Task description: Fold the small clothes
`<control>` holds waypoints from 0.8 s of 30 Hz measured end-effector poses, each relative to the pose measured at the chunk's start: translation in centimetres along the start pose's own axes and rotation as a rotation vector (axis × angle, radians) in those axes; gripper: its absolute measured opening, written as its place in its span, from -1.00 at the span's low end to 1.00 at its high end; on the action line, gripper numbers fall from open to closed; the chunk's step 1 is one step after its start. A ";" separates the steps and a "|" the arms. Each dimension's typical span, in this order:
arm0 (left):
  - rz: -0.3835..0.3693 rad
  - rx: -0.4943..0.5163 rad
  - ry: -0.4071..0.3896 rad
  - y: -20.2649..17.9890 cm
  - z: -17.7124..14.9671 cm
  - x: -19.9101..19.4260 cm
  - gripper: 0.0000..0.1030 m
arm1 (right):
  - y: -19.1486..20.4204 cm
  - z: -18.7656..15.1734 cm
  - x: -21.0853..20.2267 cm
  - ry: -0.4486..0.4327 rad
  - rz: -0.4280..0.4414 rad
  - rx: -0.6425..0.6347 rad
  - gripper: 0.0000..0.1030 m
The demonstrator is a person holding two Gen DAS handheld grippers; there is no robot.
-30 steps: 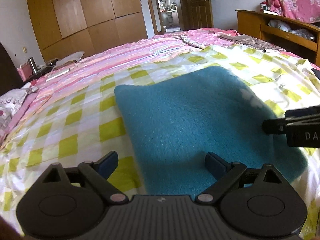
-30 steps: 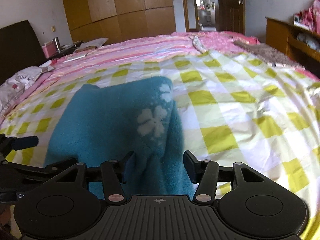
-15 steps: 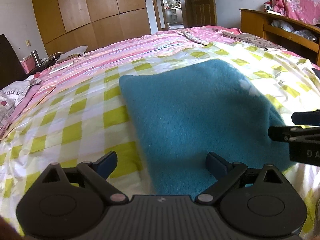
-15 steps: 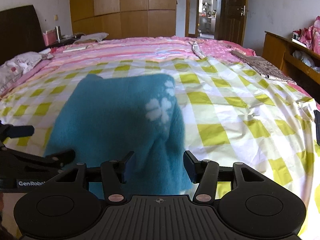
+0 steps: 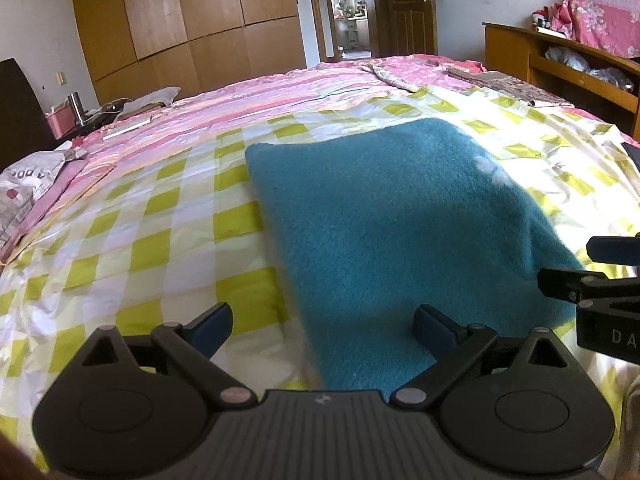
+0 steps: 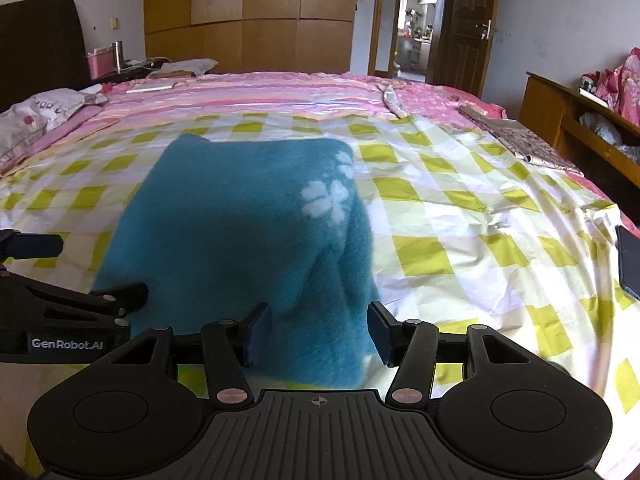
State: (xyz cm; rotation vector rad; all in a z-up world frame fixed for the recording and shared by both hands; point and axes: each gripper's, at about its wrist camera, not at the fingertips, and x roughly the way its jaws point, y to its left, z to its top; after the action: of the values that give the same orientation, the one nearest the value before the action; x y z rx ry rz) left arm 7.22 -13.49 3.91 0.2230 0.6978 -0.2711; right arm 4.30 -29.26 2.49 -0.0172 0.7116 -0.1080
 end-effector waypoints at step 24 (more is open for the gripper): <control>-0.008 0.012 0.009 0.2 -2.4 -1.9 1.00 | 1.5 -2.1 -1.3 0.023 0.019 -0.001 0.08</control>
State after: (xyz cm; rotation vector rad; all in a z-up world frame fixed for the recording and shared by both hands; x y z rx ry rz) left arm 4.40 -12.29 3.36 0.2330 0.7065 -0.2817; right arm 2.10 -27.55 1.62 -0.0101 0.7347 -0.0903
